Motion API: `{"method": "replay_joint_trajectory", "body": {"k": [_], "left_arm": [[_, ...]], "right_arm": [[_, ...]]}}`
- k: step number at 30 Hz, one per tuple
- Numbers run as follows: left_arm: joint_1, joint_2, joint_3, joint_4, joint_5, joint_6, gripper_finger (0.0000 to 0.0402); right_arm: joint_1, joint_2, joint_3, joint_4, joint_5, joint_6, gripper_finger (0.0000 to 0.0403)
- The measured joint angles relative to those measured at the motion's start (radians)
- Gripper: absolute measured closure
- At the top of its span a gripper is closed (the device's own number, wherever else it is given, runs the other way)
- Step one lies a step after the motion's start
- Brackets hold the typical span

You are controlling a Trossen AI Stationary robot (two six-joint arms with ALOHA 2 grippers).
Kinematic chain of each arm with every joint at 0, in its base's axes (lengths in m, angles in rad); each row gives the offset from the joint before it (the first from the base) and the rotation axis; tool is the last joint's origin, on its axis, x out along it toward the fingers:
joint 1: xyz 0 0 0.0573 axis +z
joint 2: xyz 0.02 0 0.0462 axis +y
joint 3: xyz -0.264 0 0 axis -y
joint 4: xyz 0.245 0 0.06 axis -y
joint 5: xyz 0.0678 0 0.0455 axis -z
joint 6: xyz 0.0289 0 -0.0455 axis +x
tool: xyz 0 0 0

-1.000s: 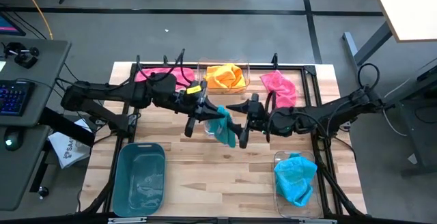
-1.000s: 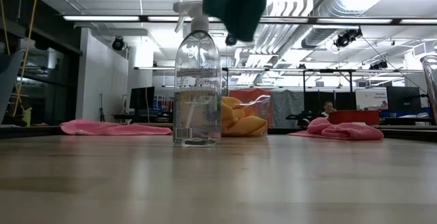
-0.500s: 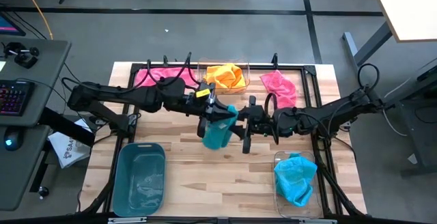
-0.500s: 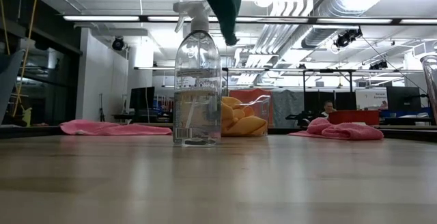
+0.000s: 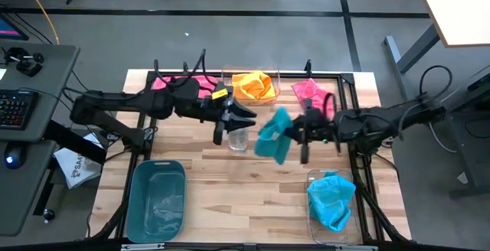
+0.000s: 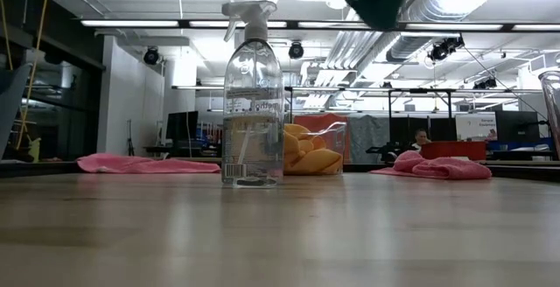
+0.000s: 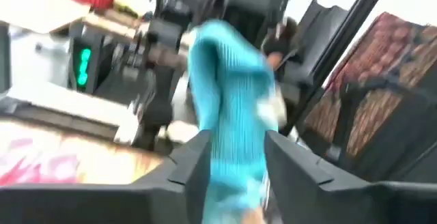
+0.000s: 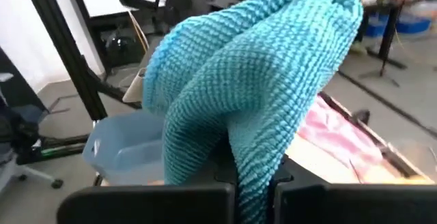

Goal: Sort microfiber towel by color & place in baskets
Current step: Put the blue microfiber cloth into the bottom transparent bin

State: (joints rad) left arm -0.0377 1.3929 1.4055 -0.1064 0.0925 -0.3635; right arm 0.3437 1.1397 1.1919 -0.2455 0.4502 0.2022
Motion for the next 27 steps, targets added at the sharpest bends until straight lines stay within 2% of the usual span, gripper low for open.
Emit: {"method": "replay_joint_trajectory", "body": {"k": [4, 8, 17, 22, 27], "left_arm": [[0.0, -0.038, 0.0, -0.17, 0.001, -0.002, 0.0243], [-0.023, -0.048, 0.0, -0.269, -0.002, -0.022, 0.023], [-0.057, -0.04, -0.001, -0.265, -0.035, -0.027, 0.0229], [-0.037, -0.04, -0.001, -0.232, -0.082, -0.018, 0.0229], [-0.012, -0.04, -0.002, -0.233, -0.105, 0.006, 0.0229]], "right_arm": [[0.039, -0.086, 0.0, -0.182, 0.005, 0.109, 0.04], [0.137, -0.129, 0.0, -0.365, -0.018, 0.284, 0.0401], [0.528, -0.107, 0.0, -0.65, -0.004, 0.808, 0.0402], [0.737, -0.072, 0.0, -0.758, 0.136, 1.094, 0.0402], [0.805, -0.007, -0.047, -0.837, 0.299, 1.303, 0.0403]]}}
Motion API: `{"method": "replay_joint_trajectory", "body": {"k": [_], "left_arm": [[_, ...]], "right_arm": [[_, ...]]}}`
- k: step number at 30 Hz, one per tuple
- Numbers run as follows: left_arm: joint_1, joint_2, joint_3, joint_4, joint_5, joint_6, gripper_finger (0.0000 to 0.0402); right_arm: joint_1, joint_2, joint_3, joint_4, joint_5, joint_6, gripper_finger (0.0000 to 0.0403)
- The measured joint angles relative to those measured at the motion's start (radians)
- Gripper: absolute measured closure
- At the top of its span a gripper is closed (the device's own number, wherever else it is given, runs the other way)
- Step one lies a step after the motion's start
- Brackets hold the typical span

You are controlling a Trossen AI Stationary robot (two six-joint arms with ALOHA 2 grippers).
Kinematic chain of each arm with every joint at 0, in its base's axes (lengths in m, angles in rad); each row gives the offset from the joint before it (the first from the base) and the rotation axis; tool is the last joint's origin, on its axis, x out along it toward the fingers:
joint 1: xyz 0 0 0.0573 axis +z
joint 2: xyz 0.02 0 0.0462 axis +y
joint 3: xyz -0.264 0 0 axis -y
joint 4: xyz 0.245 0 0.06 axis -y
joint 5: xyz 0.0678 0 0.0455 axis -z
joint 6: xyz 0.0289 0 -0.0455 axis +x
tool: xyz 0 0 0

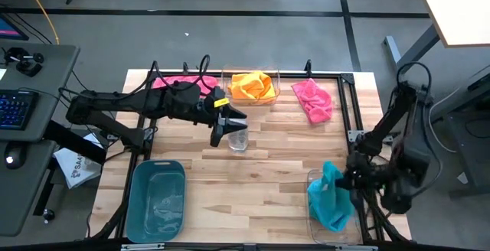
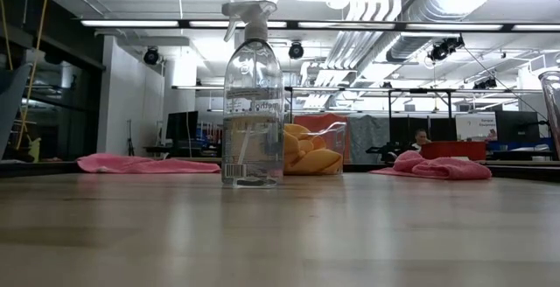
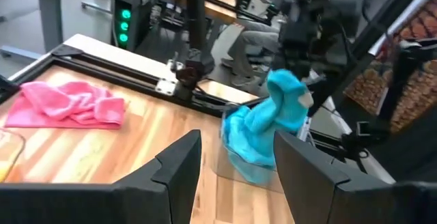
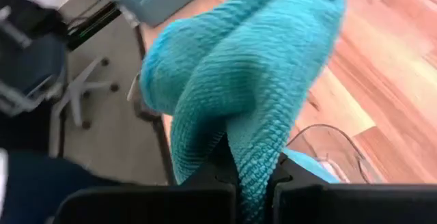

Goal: Sort microfiber towel by color & place in baskets
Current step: Put the blue microfiber cloth into the bottom transparent bin

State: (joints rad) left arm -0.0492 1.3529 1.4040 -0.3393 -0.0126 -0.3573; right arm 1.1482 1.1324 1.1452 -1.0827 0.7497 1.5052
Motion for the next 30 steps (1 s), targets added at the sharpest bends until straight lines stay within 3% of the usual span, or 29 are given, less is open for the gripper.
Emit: {"method": "replay_joint_trajectory", "body": {"k": [3, 12, 19, 25, 30], "left_arm": [[0.011, 0.0, 0.0, 0.001, 0.0, 0.0, 0.0229], [0.017, 0.0, 0.0, -0.002, 0.0, 0.001, 0.0229], [0.016, 0.0, 0.0, -0.002, 0.0, 0.006, 0.0229], [0.016, 0.0, 0.0, -0.002, 0.0, 0.012, 0.0229], [0.016, 0.0, 0.0, -0.002, 0.0, 0.02, 0.0229]], "right_arm": [[0.0, 0.029, -0.061, 0.049, -0.026, 0.061, 0.0403], [0.027, 0.048, -0.308, 0.413, -0.346, 0.198, 0.0403], [-0.002, 0.048, -0.416, 0.466, -0.537, 0.267, 0.0403], [-0.099, 0.048, -0.44, 0.466, -0.64, 0.171, 0.0403], [-0.206, 0.05, -0.44, 0.483, -0.706, -0.002, 0.0403]]}}
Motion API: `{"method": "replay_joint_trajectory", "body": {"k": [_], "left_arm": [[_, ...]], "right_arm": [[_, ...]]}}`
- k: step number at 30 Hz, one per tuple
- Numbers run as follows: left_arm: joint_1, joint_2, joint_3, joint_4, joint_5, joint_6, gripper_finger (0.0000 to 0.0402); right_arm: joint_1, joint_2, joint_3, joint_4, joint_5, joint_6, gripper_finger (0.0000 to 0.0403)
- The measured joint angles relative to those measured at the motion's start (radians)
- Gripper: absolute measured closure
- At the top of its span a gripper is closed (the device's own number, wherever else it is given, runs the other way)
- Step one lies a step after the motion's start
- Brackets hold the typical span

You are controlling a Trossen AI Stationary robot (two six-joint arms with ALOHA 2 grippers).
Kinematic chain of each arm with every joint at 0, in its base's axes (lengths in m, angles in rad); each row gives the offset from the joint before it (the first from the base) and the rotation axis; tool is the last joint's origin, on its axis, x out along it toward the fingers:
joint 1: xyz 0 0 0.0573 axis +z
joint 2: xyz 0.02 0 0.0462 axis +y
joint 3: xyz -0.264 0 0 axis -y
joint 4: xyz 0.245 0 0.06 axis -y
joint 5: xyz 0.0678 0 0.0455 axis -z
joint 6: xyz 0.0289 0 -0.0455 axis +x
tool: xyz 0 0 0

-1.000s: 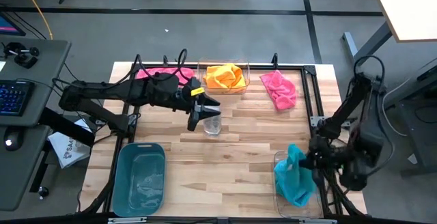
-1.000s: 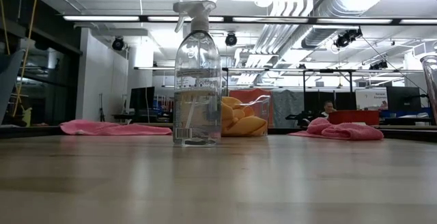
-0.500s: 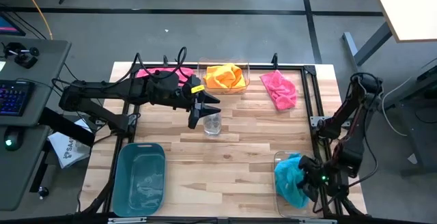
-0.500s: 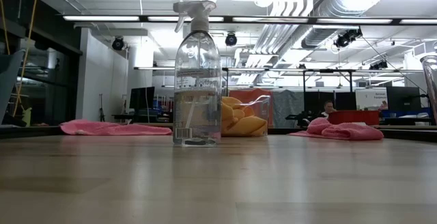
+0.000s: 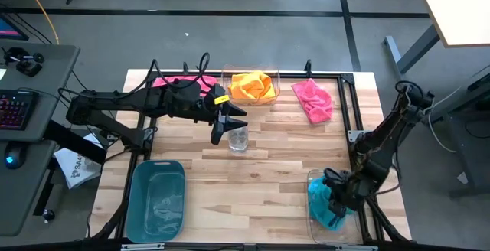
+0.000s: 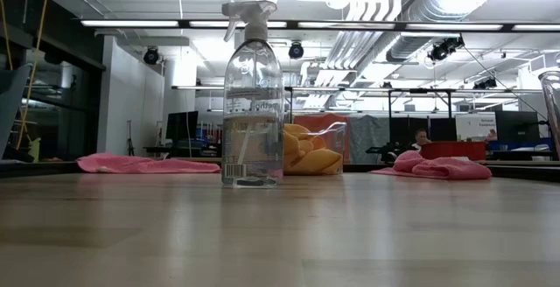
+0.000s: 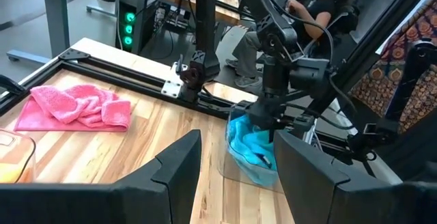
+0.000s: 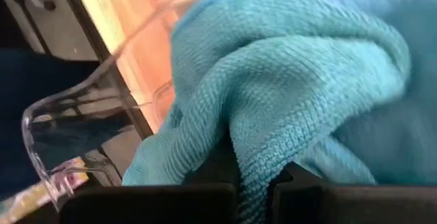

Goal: Sort microfiber towel by color & place in baskets
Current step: Put the blue microfiber cloth into the bottom transparent bin

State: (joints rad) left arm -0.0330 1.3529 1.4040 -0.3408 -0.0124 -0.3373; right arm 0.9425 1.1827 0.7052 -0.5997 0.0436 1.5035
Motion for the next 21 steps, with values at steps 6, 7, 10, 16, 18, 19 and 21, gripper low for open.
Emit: {"method": "replay_joint_trajectory", "body": {"k": [6, 7, 10, 16, 18, 19, 21], "left_arm": [[0.0, 0.0, 0.0, 0.0, 0.0, 0.01, 0.0229], [0.0, 0.0, 0.0, 0.0, 0.0, 0.013, 0.0229], [0.0, 0.0, 0.0, 0.0, 0.0, 0.027, 0.0229], [0.0, 0.0, 0.0, 0.0, -0.033, 0.028, 0.0229], [0.001, 0.0, 0.0, 0.0, -0.043, 0.028, 0.0229], [0.002, 0.0, 0.0, 0.0, -0.049, 0.028, 0.0229], [0.002, 0.0, 0.0, 0.001, -0.053, 0.028, 0.0229]], "right_arm": [[-0.074, 0.069, 0.0, 0.051, -0.105, -0.211, 0.0403], [-0.078, 0.089, 0.0, 0.067, -0.122, -0.241, 0.0403], [-0.08, 0.155, 0.0, 0.132, -0.17, -0.31, 0.0403], [-0.079, 0.284, 0.002, 0.195, -0.229, -0.359, 0.0403], [-0.079, 0.316, 0.005, 0.198, -0.236, -0.362, 0.0403], [-0.079, 0.331, 0.005, 0.198, -0.237, -0.368, 0.0403], [-0.079, 0.354, 0.006, 0.202, -0.238, -0.382, 0.0403]]}}
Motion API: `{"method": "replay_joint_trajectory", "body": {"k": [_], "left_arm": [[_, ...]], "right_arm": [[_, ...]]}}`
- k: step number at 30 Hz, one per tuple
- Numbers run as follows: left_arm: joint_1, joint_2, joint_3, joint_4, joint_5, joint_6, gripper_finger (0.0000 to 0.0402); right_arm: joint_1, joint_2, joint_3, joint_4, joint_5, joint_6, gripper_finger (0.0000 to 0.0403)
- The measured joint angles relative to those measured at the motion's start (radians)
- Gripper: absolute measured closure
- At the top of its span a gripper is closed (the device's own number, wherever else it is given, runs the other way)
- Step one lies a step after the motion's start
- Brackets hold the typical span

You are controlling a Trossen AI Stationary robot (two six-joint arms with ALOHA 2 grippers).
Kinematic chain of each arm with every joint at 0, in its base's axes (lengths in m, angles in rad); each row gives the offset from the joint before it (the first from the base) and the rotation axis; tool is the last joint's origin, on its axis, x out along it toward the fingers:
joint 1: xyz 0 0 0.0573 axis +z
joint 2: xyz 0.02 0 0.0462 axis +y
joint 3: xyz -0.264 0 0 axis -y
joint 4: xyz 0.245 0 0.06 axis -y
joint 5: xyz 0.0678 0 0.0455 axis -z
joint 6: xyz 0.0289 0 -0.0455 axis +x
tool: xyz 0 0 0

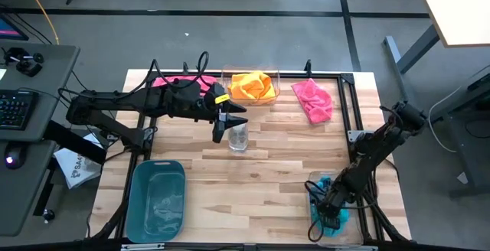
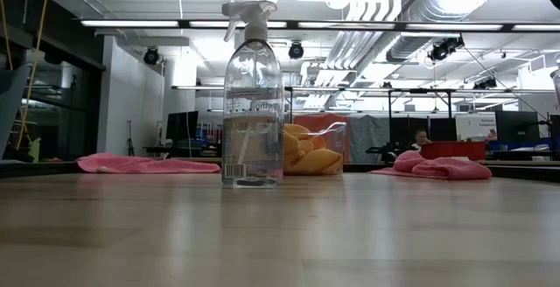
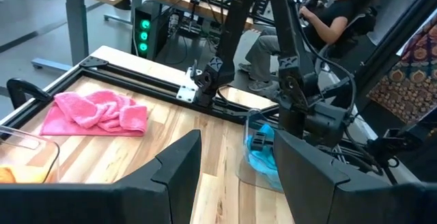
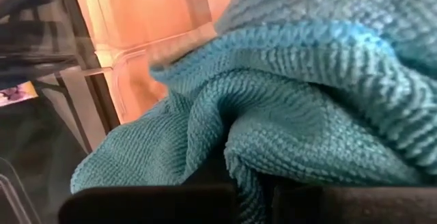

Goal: Sort microfiber towel by color & place in baskets
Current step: Put the blue microfiber cloth into the bottom transparent bin, then put the left pink microfiber cloth into the blue bin

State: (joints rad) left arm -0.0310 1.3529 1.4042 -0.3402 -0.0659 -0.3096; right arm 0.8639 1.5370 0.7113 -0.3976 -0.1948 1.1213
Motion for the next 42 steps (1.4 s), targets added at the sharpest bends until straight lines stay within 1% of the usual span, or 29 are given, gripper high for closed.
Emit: {"method": "replay_joint_trajectory", "body": {"k": [3, 6, 9, 12, 16, 21, 25, 28, 32, 36, 39, 42], "left_arm": [[0.005, 0.0, 0.0, 0.001, -0.003, 0.0, 0.0229], [0.006, 0.0, 0.0, 0.001, -0.003, -0.001, 0.0229], [0.006, 0.0, 0.0, 0.002, -0.003, 0.0, 0.0229], [0.006, 0.0, 0.0, 0.001, -0.003, 0.01, 0.0229], [0.006, 0.0, 0.0, 0.001, -0.003, 0.031, 0.0229], [0.006, 0.0, 0.0, 0.001, -0.002, 0.032, 0.0229], [0.006, 0.0, 0.0, 0.001, -0.002, 0.033, 0.0229], [0.006, 0.0, 0.0, 0.001, -0.002, 0.033, 0.0229], [0.006, -0.007, 0.0, -0.001, 0.003, 0.034, 0.0229], [0.006, -0.032, 0.0, -0.044, 0.003, 0.034, 0.0229], [0.014, -0.072, 0.0, -0.12, 0.0, 0.028, 0.0229], [0.033, -0.121, 0.0, -0.238, -0.061, -0.042, 0.0229]], "right_arm": [[0.0, 0.016, 0.001, 0.007, -0.005, -0.004, 0.0403], [0.0, 0.006, -0.002, 0.008, -0.005, 0.002, 0.0401], [0.0, -0.019, 0.007, -0.013, -0.004, 0.022, 0.0382], [0.001, -0.036, 0.041, -0.073, -0.009, 0.017, 0.0342], [0.011, -0.048, 0.122, -0.17, -0.02, -0.027, 0.0276], [0.029, -0.049, 0.258, -0.367, -0.033, -0.105, 0.0204], [0.029, -0.05, 0.393, -0.534, -0.036, -0.133, 0.0165], [0.029, -0.051, 0.491, -0.619, -0.024, -0.162, 0.0148], [0.029, -0.052, 0.583, -0.685, 0.028, -0.161, 0.0141], [0.02, -0.052, 0.637, -0.716, 0.049, -0.162, 0.0141], [0.012, -0.052, 0.665, -0.721, 0.173, -0.162, 0.014], [-0.011, -0.052, 0.693, -0.719, 0.326, -0.182, 0.014]]}}
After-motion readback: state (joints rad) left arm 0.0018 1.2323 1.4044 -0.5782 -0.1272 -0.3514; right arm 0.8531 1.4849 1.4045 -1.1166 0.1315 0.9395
